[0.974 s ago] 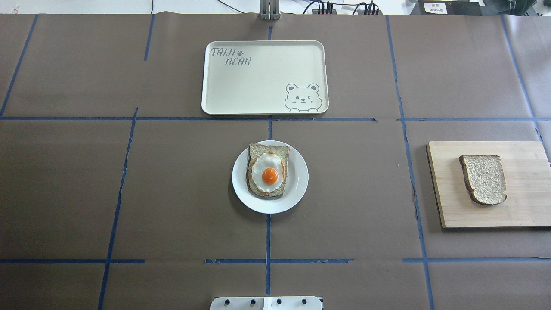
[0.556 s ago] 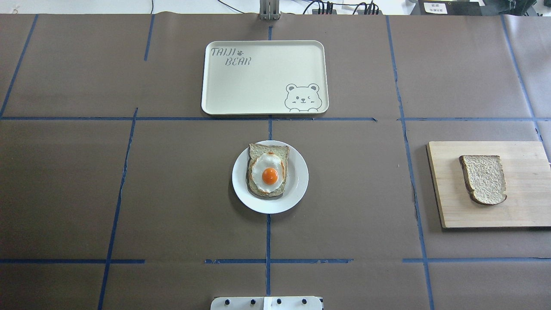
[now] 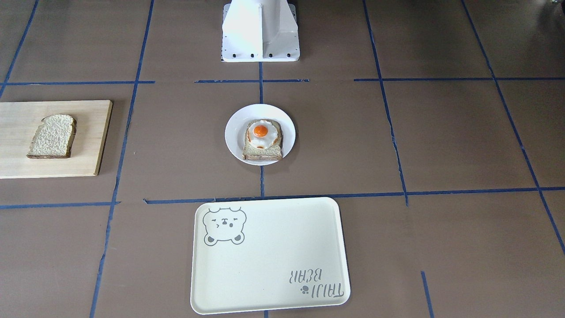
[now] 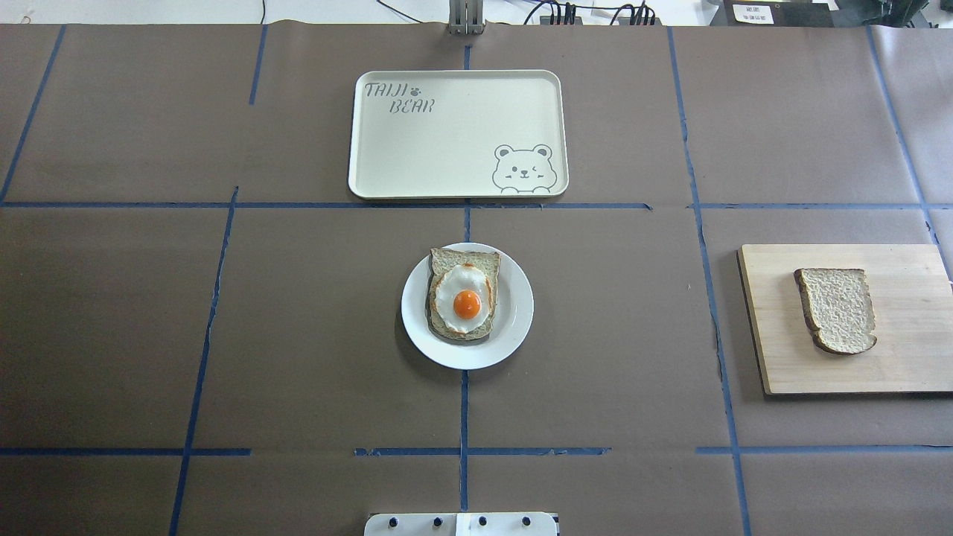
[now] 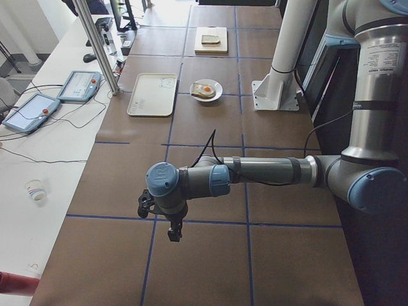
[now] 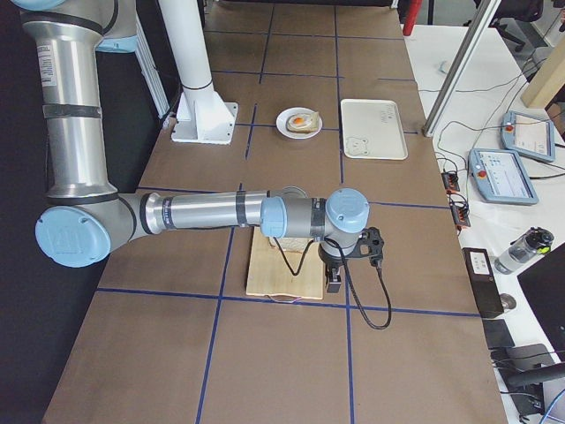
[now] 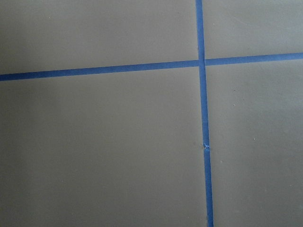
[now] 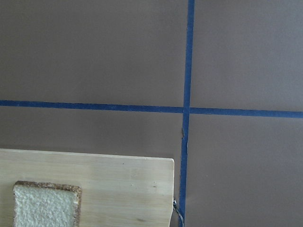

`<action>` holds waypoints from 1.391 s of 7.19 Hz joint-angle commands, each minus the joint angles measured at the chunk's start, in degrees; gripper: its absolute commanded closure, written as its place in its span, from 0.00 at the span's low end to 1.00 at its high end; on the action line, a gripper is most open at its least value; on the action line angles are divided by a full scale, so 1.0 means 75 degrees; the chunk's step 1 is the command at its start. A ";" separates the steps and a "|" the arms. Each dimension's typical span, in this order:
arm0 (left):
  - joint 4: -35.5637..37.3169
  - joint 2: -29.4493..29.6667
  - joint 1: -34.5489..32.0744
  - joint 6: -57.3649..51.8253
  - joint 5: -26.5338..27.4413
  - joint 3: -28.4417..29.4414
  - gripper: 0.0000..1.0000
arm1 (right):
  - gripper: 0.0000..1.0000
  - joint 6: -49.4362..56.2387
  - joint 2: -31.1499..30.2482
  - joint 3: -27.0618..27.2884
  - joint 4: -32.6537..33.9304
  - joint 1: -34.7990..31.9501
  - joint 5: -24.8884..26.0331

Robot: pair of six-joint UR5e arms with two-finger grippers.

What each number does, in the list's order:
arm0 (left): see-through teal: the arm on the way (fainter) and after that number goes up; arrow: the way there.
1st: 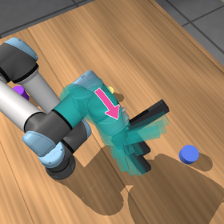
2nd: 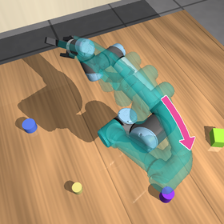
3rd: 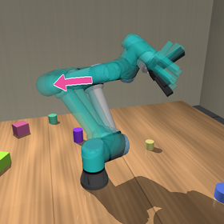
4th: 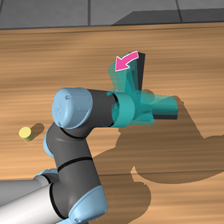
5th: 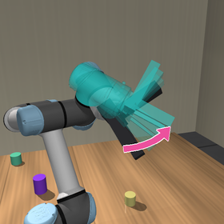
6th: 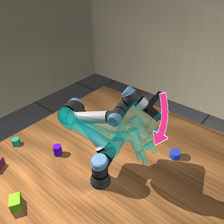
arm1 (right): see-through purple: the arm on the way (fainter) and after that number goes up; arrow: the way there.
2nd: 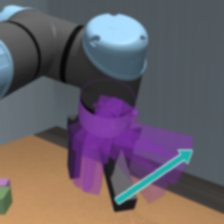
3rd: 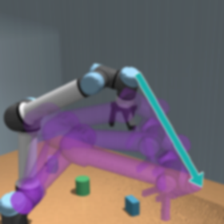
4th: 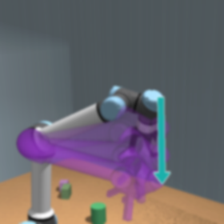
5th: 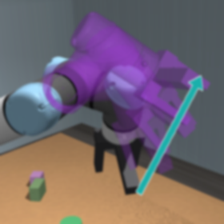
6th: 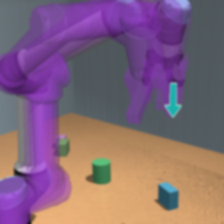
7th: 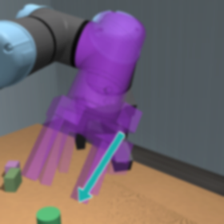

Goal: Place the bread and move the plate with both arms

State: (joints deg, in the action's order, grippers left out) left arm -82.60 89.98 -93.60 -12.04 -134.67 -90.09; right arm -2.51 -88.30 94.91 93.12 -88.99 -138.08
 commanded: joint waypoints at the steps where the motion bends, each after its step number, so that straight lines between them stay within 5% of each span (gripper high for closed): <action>1: -0.0002 -0.0009 0.0000 0.0000 -0.0009 0.0000 0.00 | 0.00 -0.2662 -0.0830 0.0201 -0.2600 0.0925 0.0047; 3: -0.0002 -0.0009 0.0000 0.0000 -0.0009 -0.0012 0.00 | 0.00 -0.4955 -0.1501 0.0177 -0.4931 0.1888 0.0094; 10: -0.0014 -0.0009 0.0000 -0.0012 -0.0009 -0.0047 0.00 | 0.06 -0.6814 -0.1762 0.0166 -0.5572 0.3918 0.1032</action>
State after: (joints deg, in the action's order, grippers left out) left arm -82.70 89.91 -93.60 -12.12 -134.76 -90.31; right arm -53.19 -101.12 96.36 51.36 -61.40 -130.67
